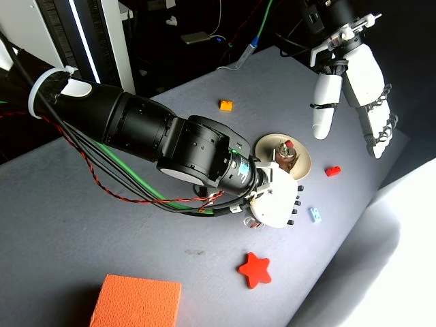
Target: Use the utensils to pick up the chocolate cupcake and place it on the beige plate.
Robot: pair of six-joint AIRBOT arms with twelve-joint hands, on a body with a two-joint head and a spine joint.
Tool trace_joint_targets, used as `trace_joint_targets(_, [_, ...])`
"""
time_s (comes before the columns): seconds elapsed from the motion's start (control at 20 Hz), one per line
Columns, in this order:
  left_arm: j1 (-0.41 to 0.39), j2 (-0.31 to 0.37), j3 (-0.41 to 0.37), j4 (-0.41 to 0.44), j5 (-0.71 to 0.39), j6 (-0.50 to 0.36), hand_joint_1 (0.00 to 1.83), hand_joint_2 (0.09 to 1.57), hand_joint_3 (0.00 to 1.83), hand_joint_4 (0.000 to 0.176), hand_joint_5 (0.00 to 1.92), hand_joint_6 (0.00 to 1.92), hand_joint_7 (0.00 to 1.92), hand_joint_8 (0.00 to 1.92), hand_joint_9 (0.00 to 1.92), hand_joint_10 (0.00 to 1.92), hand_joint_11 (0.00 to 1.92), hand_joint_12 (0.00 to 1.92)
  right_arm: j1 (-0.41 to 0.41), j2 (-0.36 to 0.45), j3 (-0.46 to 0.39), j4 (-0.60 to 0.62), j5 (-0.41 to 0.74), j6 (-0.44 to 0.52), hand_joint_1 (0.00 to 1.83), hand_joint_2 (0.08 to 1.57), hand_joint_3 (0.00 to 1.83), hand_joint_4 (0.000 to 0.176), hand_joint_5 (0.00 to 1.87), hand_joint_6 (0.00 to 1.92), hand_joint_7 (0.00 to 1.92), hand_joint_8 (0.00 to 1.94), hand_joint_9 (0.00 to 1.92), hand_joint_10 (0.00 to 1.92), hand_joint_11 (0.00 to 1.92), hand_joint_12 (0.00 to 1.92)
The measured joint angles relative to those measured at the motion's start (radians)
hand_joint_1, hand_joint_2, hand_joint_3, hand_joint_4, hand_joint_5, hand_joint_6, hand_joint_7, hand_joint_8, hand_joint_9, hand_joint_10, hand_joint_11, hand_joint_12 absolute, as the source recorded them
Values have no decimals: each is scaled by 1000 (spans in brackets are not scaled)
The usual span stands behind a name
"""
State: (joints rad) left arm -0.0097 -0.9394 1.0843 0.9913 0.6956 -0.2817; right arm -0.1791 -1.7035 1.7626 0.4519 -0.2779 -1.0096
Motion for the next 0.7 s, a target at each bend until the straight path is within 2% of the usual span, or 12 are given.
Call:
trace_joint_targets(0.05, [0,0,0,0,0,0,150,1141,0,0,42,0,51,2,15,2,4,19,0,0,0,0,0,0,1335,1259,1,0,621,1198,746,1466,677,1700,602,1857])
trace_joint_targets(0.15, [0,0,0,0,0,0,153,1137,0,0,40,0,45,0,18,2,0,20,0,0,0,0,0,0,1331,1253,1,0,672,1254,730,1451,647,1652,535,1823])
trace_joint_targets(0.25, [0,0,0,0,0,0,152,1139,0,0,40,0,47,1,17,1,0,20,0,0,0,0,0,0,1322,1249,0,0,691,1256,730,1424,673,1649,548,1829])
trace_joint_targets(0.3, [0,0,0,0,0,0,149,1143,1,0,37,0,44,0,13,0,0,20,0,0,0,0,0,0,1192,1251,1,0,706,1281,749,1474,585,1550,559,1835])
trace_joint_targets(0.35, [0,0,0,0,0,0,161,1142,1,0,40,1,48,2,19,3,8,25,0,0,0,0,0,0,1313,1237,0,0,689,1190,777,1403,684,1625,559,1840])
trace_joint_targets(0.4, [0,0,0,0,0,0,163,1141,0,0,43,2,55,4,25,5,12,28,0,0,0,0,0,0,1331,1246,2,0,703,1158,729,1475,674,1679,577,1865])
trace_joint_targets(0.45, [0,0,0,0,0,0,157,1142,0,0,50,4,58,4,30,5,19,36,0,0,0,0,0,0,1335,1255,0,0,703,1120,721,1502,655,1722,503,1912])
trace_joint_targets(0.5, [0,0,0,0,0,0,157,1142,0,0,50,4,58,4,30,5,19,36,0,0,0,0,0,0,1335,1255,0,0,703,1120,721,1502,655,1722,503,1912])
trace_joint_targets(0.6, [0,0,0,0,0,0,126,1149,3,0,44,4,53,4,33,4,5,39,0,0,0,0,0,0,1331,1271,2,0,591,1244,732,1489,658,1722,499,1900])
trace_joint_targets(0.65, [0,0,0,0,0,0,136,1147,1,0,48,5,58,5,33,4,4,43,0,0,0,0,0,0,1218,1249,0,0,687,1225,781,1493,577,1564,531,1841])
trace_joint_targets(0.7, [0,0,0,0,0,0,136,1147,1,0,48,5,58,5,33,4,4,43,0,0,0,0,-1,0,1218,1249,0,0,687,1225,781,1493,577,1564,531,1841])
